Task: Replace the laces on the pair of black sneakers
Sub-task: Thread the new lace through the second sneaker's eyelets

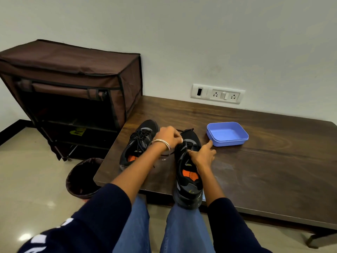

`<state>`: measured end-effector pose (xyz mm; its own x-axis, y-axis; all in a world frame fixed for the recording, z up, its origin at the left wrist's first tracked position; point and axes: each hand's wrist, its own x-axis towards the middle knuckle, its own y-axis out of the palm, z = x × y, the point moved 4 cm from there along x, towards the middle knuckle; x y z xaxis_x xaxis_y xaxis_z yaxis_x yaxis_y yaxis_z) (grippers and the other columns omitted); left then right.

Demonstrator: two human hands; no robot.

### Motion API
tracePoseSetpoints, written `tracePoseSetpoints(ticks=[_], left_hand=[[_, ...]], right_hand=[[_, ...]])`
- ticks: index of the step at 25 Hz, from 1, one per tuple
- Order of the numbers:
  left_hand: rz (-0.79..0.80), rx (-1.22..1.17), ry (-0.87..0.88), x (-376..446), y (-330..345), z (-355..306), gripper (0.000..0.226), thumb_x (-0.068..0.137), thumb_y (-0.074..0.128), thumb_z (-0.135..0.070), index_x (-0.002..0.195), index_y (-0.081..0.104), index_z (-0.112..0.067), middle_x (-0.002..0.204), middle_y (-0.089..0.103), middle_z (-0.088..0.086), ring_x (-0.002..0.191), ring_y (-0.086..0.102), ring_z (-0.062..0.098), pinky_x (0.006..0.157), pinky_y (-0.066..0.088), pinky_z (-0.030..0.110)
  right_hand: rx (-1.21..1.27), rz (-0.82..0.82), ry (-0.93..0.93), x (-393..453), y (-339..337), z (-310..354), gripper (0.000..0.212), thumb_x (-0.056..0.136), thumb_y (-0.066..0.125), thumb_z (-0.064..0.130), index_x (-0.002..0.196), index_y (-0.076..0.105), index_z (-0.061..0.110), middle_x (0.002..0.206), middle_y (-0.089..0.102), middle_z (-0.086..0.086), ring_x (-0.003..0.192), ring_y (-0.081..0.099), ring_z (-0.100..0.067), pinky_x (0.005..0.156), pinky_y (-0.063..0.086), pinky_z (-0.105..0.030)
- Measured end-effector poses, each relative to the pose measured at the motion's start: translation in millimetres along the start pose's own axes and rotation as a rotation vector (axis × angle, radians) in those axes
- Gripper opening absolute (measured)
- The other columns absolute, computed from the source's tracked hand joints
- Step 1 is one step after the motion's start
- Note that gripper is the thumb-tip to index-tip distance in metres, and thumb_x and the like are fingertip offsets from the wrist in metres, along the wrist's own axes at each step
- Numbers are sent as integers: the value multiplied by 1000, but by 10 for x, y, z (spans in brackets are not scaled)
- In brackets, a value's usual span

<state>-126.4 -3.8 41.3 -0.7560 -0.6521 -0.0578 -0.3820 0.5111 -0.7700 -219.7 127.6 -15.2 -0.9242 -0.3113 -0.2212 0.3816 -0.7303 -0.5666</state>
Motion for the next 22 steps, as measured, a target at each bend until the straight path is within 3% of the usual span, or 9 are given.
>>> tracePoseSetpoints(ticks=[2,5,7,10,12,14,17,20,22], left_hand=[[68,103,-47,4,271,53,16,85,69,-31,96,76,-24,101,72,3,94,66,23,85,54,35],[5,-47,-149,31,390,155,7,82,71,-24,77,75,-23,92,73,3,88,67,22,83,55,36],[-47,-161,-156,50,360,191,16,84,67,-15,70,71,-20,85,72,3,84,66,21,83,54,34],[-148,-652,-138,17,150,77,24,92,53,-6,74,61,-18,77,64,1,70,57,17,58,49,26],[-149,-1083,-146,1,-25,-42,24,100,41,-7,80,51,-17,82,68,2,67,59,15,40,34,20],[-142,-1410,-142,-16,-181,-151,23,103,34,-10,84,45,-18,76,69,2,60,62,15,40,26,18],[-116,-1692,-30,-57,-419,-298,24,103,33,-14,81,42,-20,60,48,-1,40,41,10,41,25,18],[-52,-1694,101,-113,-560,-393,22,102,36,-21,86,51,-18,50,38,-4,35,28,8,36,21,16],[-49,-1350,33,-113,-470,-336,27,100,40,-29,93,62,-15,49,39,-3,35,29,9,35,22,17]], right_hand=[[-4,-21,-46,13,6,-4,106,76,80,16,153,6,15,147,20,-22,133,23,-41,105,36,-48],[-18,-64,-104,36,9,0,111,73,82,16,153,5,16,147,17,-20,130,23,-38,107,33,-44],[-16,-63,-92,46,29,-15,116,73,83,17,154,0,13,151,11,-20,133,20,-39,109,31,-44],[17,-30,-48,58,36,-44,121,75,82,16,154,-10,11,156,1,-22,140,12,-42,110,32,-48],[32,-17,-43,54,42,-48,123,76,82,16,153,-14,11,156,1,-24,142,13,-43,110,32,-49],[47,-13,-27,45,41,-53,123,77,81,16,152,-16,11,156,4,-25,142,18,-43,110,33,-49],[72,-4,-14,48,38,-64,123,78,80,16,152,-17,11,154,10,-27,140,23,-42,109,36,-49],[90,12,-16,69,53,-76,121,79,79,14,152,-18,11,153,12,-27,139,26,-42,107,40,-48],[91,14,-21,75,61,-84,120,79,78,13,152,-17,11,152,14,-27,138,28,-42,106,41,-47]])
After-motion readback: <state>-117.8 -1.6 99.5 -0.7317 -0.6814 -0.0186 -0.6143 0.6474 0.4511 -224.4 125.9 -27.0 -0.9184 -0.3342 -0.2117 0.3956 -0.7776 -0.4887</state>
